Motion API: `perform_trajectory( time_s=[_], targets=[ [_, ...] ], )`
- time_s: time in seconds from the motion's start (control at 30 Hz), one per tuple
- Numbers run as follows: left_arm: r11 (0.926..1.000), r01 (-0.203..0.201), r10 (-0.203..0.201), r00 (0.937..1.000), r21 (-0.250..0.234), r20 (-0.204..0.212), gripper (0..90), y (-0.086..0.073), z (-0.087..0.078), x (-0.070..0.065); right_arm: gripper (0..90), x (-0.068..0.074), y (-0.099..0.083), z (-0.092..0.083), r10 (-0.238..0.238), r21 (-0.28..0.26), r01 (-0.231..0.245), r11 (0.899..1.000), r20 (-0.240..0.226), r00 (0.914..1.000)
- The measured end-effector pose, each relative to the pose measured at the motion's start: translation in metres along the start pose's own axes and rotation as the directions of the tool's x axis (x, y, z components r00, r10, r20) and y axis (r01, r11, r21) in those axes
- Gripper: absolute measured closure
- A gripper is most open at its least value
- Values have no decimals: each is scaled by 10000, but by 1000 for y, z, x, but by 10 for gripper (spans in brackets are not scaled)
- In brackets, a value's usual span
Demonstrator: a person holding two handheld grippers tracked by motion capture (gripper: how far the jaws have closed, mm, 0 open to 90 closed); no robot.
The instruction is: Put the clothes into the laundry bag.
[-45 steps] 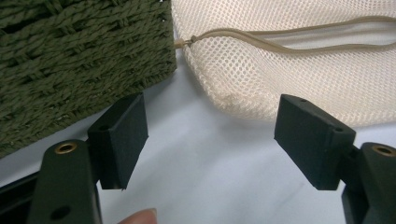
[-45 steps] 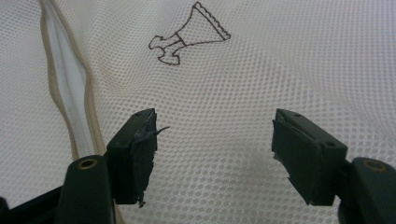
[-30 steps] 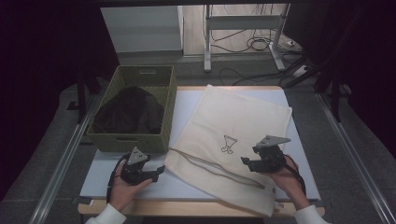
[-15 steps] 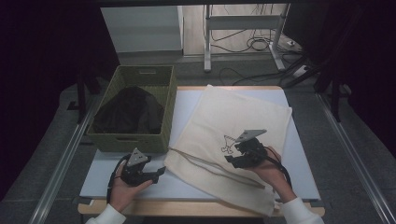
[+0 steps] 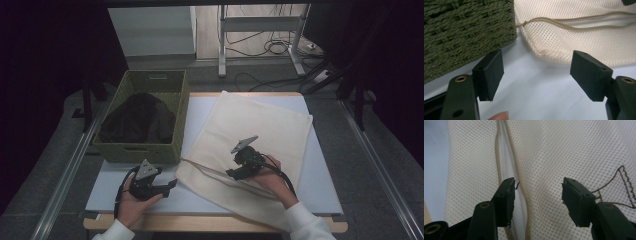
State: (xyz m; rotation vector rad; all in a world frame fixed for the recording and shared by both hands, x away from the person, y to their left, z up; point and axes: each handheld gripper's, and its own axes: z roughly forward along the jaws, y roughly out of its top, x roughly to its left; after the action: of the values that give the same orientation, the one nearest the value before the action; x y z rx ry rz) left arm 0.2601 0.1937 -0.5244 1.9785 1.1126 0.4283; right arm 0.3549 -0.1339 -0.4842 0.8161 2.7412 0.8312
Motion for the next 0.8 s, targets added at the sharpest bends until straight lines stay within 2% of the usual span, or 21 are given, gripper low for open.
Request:
perform_trajectory(
  time_s=[0.1, 0.4, 0.5, 0.63, 0.8],
  targets=[
    [10000, 54, -54, 10000, 5, -33, 265, 0, 1, -1, 469, 0, -2, 4, 75, 117, -75, 9999, -58, 10000],
    [9999, -154, 153, 9998, 30, 117, 260, -1, 3, -3, 506, 2, -3, 15, -25, 640, 36, 9979, -176, 9998],
    [9999, -151, 150, 9999, 77, 78, 259, -2, 4, -2, 558, 0, -4, 22, 49, 923, -33, 9957, -166, 9999],
    [10000, -86, 86, 9999, -40, -90, 259, -2, 3, -2, 644, -3, -5, 23, 156, 856, -146, 9962, -116, 9998],
    [9999, -74, 72, 9998, -131, -165, 261, -2, 2, -1, 687, -4, -6, 23, 128, 893, -124, 9959, -33, 9999]
  ],
)
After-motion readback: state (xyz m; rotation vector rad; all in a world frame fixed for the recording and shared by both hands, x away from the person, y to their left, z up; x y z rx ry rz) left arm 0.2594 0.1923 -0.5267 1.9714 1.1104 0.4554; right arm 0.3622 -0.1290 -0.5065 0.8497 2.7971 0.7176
